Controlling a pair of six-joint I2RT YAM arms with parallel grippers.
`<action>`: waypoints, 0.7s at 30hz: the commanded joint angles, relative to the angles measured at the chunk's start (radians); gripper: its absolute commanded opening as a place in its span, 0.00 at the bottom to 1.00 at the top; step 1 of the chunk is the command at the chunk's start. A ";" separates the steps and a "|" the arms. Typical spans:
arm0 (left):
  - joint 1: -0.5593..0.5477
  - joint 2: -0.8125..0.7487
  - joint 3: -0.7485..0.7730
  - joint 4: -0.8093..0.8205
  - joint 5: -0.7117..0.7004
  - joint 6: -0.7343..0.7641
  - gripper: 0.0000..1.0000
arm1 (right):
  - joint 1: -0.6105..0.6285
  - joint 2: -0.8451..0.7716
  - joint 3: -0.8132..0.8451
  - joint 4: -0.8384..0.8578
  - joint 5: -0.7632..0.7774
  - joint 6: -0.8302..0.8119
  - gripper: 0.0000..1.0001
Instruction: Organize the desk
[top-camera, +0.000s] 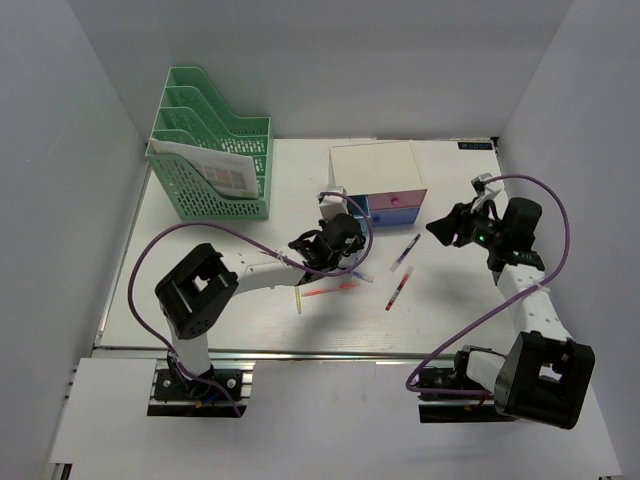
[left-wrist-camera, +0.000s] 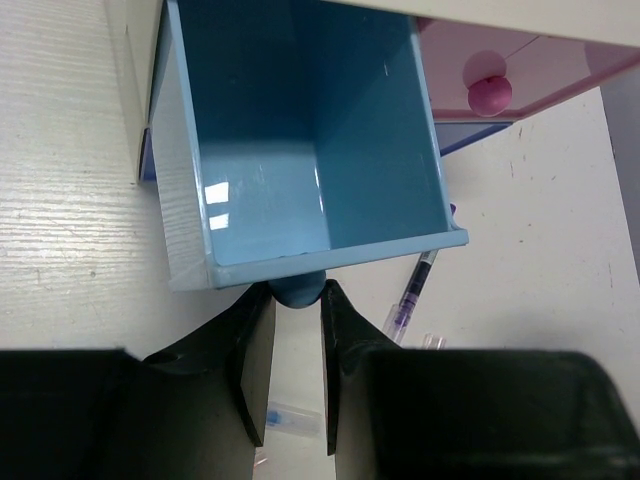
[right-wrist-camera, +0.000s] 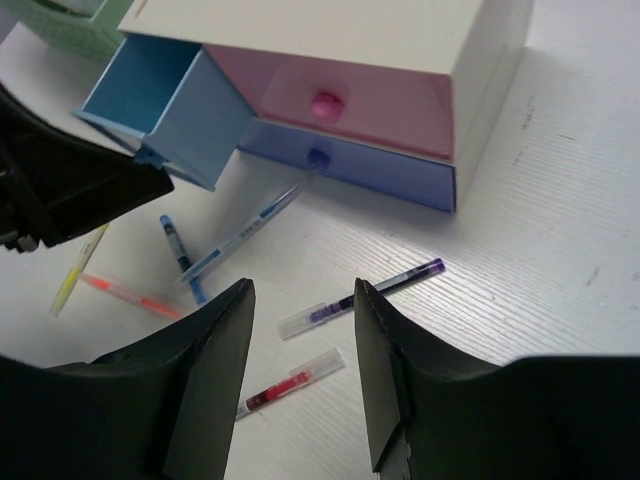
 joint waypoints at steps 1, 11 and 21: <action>-0.014 -0.070 0.005 -0.050 0.043 -0.011 0.00 | 0.005 0.025 -0.016 0.005 -0.136 -0.077 0.51; 0.005 -0.102 0.013 -0.083 0.067 -0.005 0.00 | 0.145 0.085 0.190 -0.041 -0.069 -0.549 0.48; 0.005 -0.110 -0.001 -0.062 0.092 -0.008 0.00 | 0.304 0.267 0.380 -0.098 0.092 -0.795 0.72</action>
